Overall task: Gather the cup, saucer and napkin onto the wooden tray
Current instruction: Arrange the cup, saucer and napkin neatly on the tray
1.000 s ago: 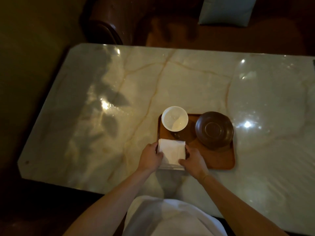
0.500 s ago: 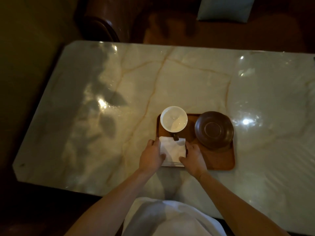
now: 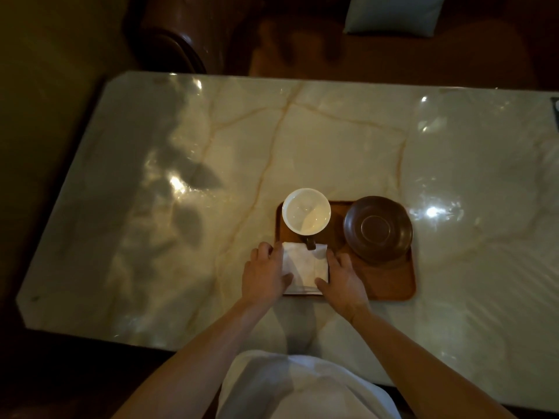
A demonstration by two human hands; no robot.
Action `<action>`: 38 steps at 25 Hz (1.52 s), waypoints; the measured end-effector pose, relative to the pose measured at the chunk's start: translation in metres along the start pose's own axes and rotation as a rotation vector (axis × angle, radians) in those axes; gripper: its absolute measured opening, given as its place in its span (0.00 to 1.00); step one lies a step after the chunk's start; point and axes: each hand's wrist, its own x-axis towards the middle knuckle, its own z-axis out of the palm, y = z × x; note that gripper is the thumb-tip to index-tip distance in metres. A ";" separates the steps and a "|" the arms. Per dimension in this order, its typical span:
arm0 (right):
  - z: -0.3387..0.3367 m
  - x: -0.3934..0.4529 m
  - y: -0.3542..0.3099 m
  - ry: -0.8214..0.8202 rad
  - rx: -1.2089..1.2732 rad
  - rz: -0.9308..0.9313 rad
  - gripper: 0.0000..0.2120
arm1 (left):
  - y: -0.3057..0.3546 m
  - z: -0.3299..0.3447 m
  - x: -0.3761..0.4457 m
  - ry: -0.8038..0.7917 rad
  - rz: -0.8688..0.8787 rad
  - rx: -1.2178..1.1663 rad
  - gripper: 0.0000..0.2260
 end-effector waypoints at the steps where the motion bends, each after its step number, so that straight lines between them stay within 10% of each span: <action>1: 0.000 0.000 0.001 0.003 -0.011 0.002 0.33 | -0.002 0.000 0.000 -0.004 0.007 0.005 0.33; 24: -0.023 -0.044 0.090 0.346 -0.327 -0.209 0.19 | -0.024 -0.062 0.039 0.204 0.265 -0.170 0.28; 30: -0.040 -0.033 0.119 0.511 -0.146 0.061 0.26 | 0.003 -0.095 0.086 -0.056 0.406 -0.001 0.45; 38: -0.060 -0.009 0.185 0.144 -0.109 0.315 0.42 | 0.027 -0.100 0.117 -0.242 0.507 0.315 0.51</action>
